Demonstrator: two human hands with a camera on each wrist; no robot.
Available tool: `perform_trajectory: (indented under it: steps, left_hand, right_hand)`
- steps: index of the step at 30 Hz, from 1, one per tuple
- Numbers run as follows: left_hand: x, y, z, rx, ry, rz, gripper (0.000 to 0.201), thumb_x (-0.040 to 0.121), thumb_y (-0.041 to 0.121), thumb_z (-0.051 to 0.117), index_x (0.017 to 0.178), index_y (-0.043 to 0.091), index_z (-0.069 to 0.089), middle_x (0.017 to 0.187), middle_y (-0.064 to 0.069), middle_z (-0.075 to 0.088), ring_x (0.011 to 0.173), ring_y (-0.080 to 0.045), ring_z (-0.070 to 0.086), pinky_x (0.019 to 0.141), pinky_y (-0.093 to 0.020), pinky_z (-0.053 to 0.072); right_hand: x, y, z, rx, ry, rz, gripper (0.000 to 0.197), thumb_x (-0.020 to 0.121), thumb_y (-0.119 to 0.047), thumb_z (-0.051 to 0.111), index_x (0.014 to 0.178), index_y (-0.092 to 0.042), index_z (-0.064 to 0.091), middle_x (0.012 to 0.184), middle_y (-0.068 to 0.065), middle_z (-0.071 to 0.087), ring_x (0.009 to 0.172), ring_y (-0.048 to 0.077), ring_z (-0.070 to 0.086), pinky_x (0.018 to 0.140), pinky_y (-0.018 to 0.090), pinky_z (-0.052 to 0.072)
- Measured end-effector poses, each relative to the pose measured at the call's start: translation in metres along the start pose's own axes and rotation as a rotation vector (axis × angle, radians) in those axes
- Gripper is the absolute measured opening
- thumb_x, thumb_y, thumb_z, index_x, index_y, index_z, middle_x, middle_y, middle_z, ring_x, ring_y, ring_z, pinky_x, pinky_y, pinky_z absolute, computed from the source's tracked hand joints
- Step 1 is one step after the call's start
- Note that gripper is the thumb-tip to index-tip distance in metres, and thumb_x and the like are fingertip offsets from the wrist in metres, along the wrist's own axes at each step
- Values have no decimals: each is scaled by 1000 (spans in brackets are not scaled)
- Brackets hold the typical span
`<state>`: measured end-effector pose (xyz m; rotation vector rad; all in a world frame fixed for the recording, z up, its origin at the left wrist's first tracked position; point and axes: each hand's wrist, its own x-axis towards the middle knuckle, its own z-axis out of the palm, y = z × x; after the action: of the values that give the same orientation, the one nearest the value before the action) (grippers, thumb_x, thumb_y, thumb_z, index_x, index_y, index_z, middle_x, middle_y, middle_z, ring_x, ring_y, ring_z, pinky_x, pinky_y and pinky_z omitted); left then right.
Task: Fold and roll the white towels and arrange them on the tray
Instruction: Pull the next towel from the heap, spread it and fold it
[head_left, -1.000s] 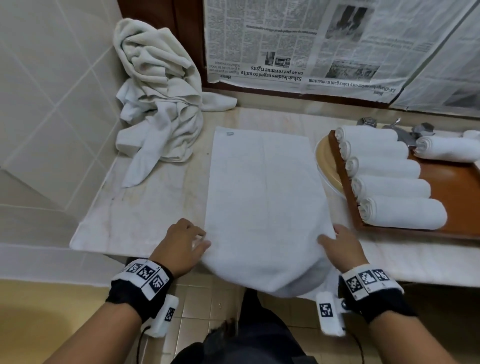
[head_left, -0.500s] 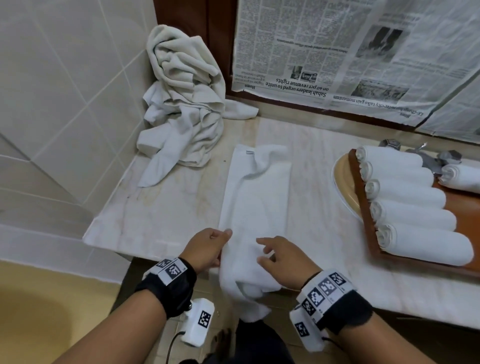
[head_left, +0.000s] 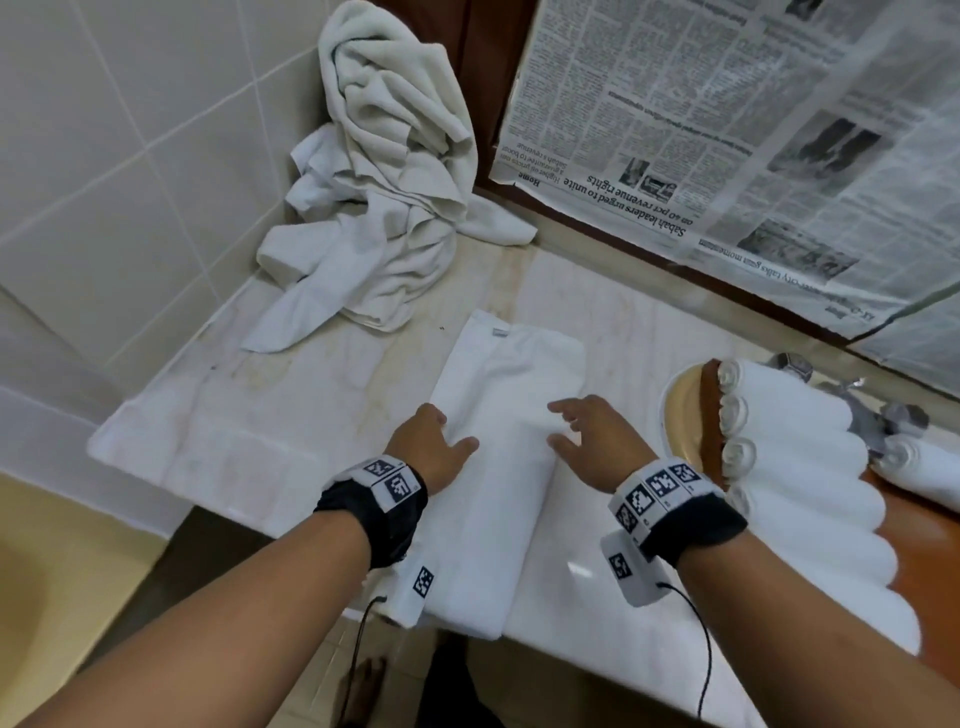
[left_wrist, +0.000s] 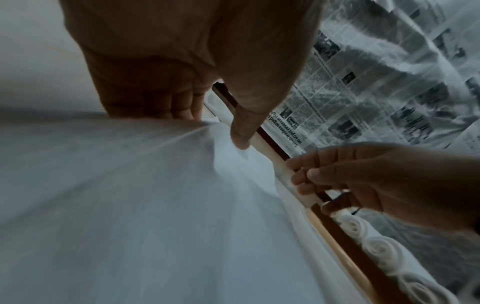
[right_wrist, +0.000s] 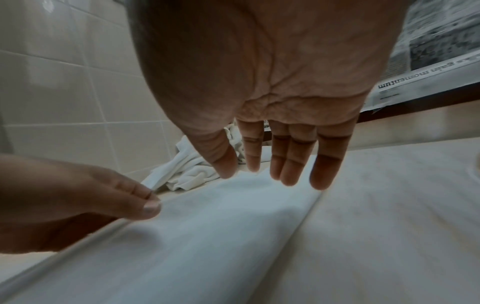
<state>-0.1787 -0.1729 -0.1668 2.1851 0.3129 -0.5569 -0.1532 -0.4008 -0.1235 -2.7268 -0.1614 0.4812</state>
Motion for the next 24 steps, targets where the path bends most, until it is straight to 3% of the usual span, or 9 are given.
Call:
perform_trajectory:
  steps: [5,8,10,12,14,17,19,22,24]
  left_hand:
    - [15,-2,5,246,13,8,28,102,37,44,102,10,53,105,-9,62,97,-28,58,71,-29,36]
    - [13,-7,7,228,27,39,29,104,35,37,83,15,41,79,1,51,79,-23,51,66,-30,33]
    - [12,-9,7,201,17,33,34,105,36,35,75,19,36,73,4,45,72,-19,46,64,-30,33]
    - [12,-9,6,184,11,33,37,105,38,34,72,21,33,72,4,45,69,-18,44,63,-31,31]
    - [10,-10,5,156,15,31,37,105,38,33,72,21,33,71,4,45,68,-18,45,61,-31,30]
    - [6,-12,1,66,31,6,36,106,37,33,73,21,34,72,3,46,65,-15,44,58,-30,32]
    - [4,-13,-2,18,46,-10,35,106,36,32,75,19,34,73,2,45,64,-14,41,58,-27,31]
    - [2,-14,-4,-29,74,-50,35,106,36,32,76,17,34,74,1,42,64,-14,38,59,-29,30]
    - [4,-15,-4,-23,91,-69,34,106,35,32,76,17,34,74,2,42,65,-14,38,58,-28,31]
  right_hand:
    - [83,17,-24,-104,86,-31,59,93,-30,63,148,-19,42,144,14,43,130,33,46,111,41,38]
    - [125,18,-32,-222,13,4,72,93,-40,62,155,-25,28,151,12,40,137,35,38,112,46,35]
    - [145,16,-33,-283,-77,46,77,91,-47,62,155,-28,26,149,8,44,136,33,40,111,45,37]
    - [161,12,-34,-284,-147,59,65,89,-45,63,147,-27,40,142,5,53,129,29,49,107,42,41]
    - [175,4,-39,-210,-173,-22,35,88,-32,65,120,-17,60,123,8,63,109,26,59,90,35,47]
    - [189,-11,-43,72,-107,-130,13,88,-19,64,90,-6,66,89,7,67,82,23,60,66,28,42]
    - [195,-14,-37,194,-85,-141,7,90,-20,65,87,-13,65,83,0,64,76,17,57,62,25,40]
    - [201,-7,-14,116,-105,-112,10,92,-27,65,93,-17,64,87,-3,63,81,17,57,71,27,40]
    - [204,-4,-6,93,-69,-104,13,92,-29,64,91,-17,61,80,-6,58,80,18,55,71,27,37]
